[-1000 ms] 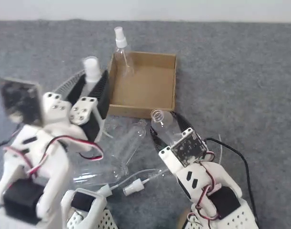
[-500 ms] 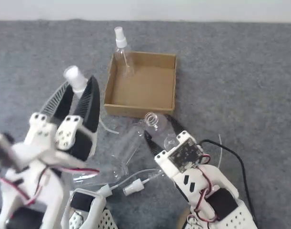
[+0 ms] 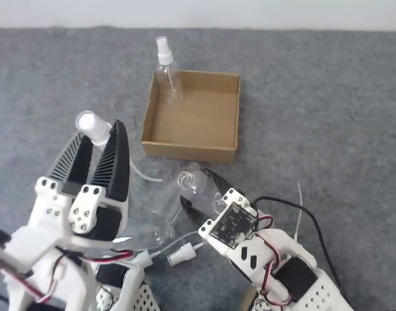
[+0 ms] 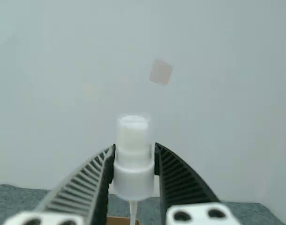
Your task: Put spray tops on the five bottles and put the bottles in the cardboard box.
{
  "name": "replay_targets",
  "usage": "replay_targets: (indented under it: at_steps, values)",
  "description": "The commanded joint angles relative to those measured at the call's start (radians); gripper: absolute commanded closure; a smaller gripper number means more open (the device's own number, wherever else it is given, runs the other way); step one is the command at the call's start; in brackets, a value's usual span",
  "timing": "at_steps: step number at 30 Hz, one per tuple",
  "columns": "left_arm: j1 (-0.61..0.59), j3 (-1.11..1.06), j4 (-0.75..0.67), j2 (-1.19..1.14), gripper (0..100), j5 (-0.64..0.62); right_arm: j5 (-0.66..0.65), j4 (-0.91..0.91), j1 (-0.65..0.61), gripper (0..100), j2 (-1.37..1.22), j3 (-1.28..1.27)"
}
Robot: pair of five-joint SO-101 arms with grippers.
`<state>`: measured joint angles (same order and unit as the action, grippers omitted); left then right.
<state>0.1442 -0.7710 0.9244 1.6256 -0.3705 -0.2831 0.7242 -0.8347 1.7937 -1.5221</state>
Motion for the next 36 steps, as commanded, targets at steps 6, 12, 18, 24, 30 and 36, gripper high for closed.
replay_targets:
  at_steps: [6,12,18,24,30,36]
  values:
    - [-0.003,-0.013,-0.031,0.005,99,-0.011,-0.015,-0.027,-0.053,90.8,0.019,-0.002]
    - [0.091,-0.051,-0.038,0.005,99,0.003,-0.015,-0.027,-0.064,90.8,0.019,-0.003]
    - [0.118,-0.088,-0.071,0.005,99,0.037,-0.015,-0.027,-0.065,90.8,0.019,-0.003]
    - [0.124,-0.099,-0.071,0.002,99,0.037,-0.015,-0.027,-0.065,90.8,0.021,0.0]
    - [0.126,-0.116,-0.074,0.0,99,0.038,-0.015,-0.027,-0.065,90.8,0.021,0.002]
    - [0.127,-0.122,-0.074,-0.002,99,0.038,-0.015,-0.027,-0.065,90.8,0.021,0.005]
